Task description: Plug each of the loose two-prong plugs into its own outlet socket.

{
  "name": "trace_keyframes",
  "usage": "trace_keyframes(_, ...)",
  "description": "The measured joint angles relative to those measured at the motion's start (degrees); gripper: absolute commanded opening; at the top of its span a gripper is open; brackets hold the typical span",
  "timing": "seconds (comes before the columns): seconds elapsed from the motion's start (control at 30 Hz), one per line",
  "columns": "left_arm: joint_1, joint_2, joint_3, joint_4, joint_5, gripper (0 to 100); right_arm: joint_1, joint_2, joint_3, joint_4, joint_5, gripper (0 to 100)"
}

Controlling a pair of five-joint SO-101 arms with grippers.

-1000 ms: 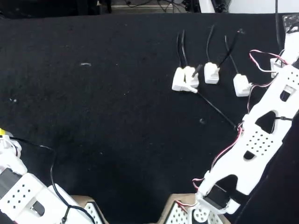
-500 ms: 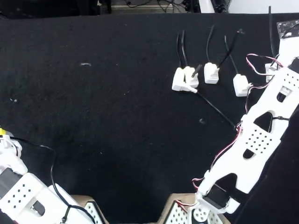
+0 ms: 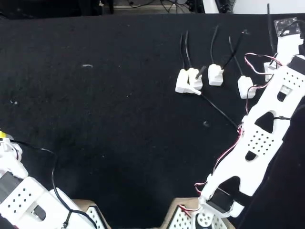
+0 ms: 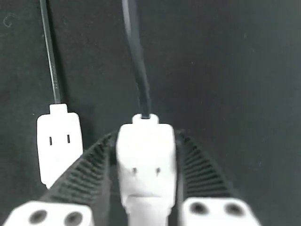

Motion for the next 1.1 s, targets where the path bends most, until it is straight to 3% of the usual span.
trace_keyframes(0.37, 0.0, 0.0, 0.0, 0.0, 0.0, 23, 0.0, -0.1, -6.3, 1.1, 0.0, 24.0)
trace_keyframes(0.63, 0.0, 0.0, 0.0, 0.0, 0.0, 23, -0.1, -0.1, -21.4, 10.5, 0.0, 24.0)
trace_keyframes(0.8, 0.0, 0.0, 0.0, 0.0, 0.0, 23, -1.3, -3.3, -22.5, 16.3, -2.1, 23.8)
trace_keyframes(1.03, 3.6, 0.0, 0.0, 0.0, -0.3, 23, -1.4, -15.8, -23.5, 24.6, -9.8, 2.8)
trace_keyframes(1.1, 6.0, 0.0, 0.0, 1.0, -2.2, 23, -1.4, -19.6, -23.6, 24.9, -11.0, 1.6)
